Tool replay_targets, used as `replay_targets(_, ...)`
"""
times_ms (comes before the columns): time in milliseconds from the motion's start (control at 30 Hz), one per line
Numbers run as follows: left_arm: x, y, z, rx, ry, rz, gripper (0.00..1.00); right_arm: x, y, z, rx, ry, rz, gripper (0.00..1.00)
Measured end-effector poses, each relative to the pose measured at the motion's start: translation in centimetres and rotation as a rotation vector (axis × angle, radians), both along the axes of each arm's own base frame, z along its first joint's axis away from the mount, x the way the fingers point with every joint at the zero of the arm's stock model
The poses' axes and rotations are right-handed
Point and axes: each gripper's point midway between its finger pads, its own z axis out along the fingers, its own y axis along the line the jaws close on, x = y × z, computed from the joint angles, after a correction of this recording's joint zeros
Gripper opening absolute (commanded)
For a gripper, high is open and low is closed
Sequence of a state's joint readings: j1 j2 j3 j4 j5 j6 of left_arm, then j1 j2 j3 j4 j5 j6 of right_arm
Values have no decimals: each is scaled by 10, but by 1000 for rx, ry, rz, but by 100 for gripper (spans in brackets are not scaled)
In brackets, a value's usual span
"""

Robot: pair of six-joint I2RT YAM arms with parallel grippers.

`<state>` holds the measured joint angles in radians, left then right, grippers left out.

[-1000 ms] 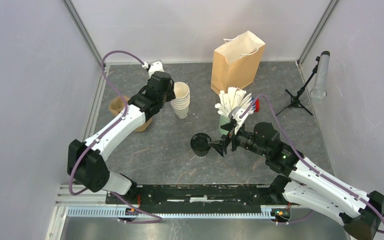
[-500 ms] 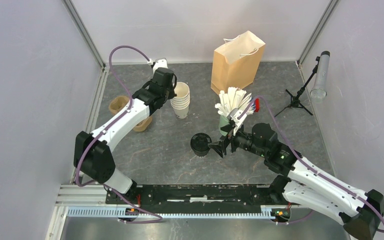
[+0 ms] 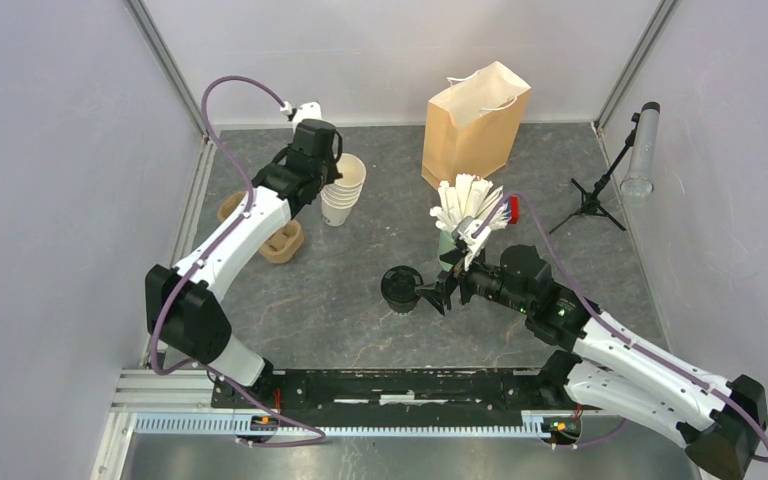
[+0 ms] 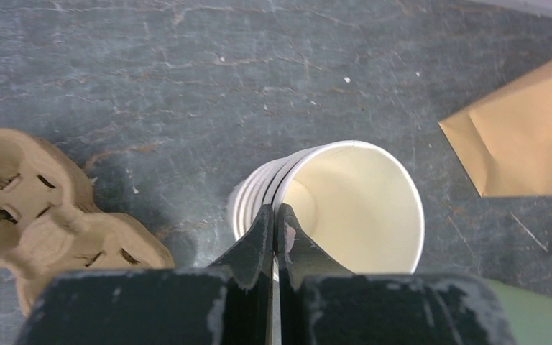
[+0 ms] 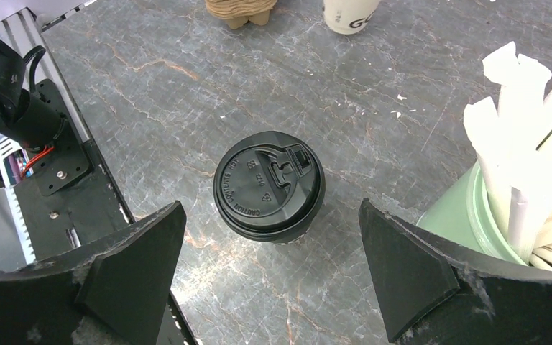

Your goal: Pack the takeout coffee

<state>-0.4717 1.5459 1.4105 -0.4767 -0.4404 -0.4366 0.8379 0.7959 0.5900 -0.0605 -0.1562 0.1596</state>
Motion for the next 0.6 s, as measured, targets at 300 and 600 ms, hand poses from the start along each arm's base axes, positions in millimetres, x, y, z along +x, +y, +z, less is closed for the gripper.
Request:
replay_targets(300, 20, 42, 1, -99, 9, 38, 2, 3, 2, -8, -1, 4, -6, 98)
replay_targets(600, 8, 85, -24, -289, 37, 95, 2, 45, 46, -1, 64, 81, -72, 97)
